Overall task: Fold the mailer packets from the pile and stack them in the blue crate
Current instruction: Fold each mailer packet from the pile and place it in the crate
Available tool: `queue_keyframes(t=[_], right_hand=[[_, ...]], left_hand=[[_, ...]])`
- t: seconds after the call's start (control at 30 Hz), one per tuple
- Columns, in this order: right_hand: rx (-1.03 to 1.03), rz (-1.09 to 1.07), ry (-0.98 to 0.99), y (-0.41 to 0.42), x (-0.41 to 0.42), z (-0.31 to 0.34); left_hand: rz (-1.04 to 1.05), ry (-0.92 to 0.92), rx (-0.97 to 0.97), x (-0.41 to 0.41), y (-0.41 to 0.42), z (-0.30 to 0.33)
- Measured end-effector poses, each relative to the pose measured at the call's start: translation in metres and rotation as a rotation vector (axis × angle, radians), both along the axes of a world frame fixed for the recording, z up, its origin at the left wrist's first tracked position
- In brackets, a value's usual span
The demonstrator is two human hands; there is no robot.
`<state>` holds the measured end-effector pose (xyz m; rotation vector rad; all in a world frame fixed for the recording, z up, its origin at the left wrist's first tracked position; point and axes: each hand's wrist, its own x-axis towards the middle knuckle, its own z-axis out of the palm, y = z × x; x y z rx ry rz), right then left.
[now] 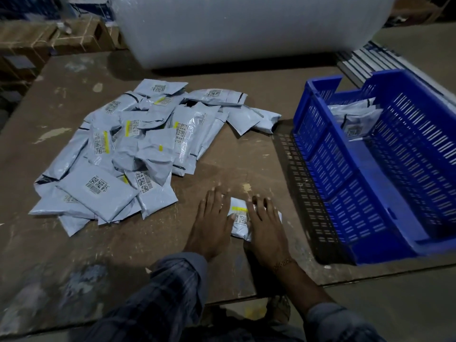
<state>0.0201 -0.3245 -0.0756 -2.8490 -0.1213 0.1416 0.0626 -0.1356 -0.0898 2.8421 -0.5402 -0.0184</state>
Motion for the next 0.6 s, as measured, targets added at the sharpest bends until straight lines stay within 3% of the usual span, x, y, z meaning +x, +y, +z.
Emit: queue_keyframes(t=[0.07, 0.23, 0.6], right_hand=[[0.01, 0.038, 0.001, -0.007, 0.005, -0.001], [-0.003, 0.137, -0.008, -0.022, 0.016, -0.006], [0.028, 0.059, -0.013, -0.01, -0.002, 0.001]], left_hand=[[-0.077, -0.022, 0.057, -0.003, -0.006, -0.001], [0.032, 0.0, 0.038, -0.023, -0.02, -0.002], [-0.009, 0.091, 0.032, -0.007, -0.008, -0.005]])
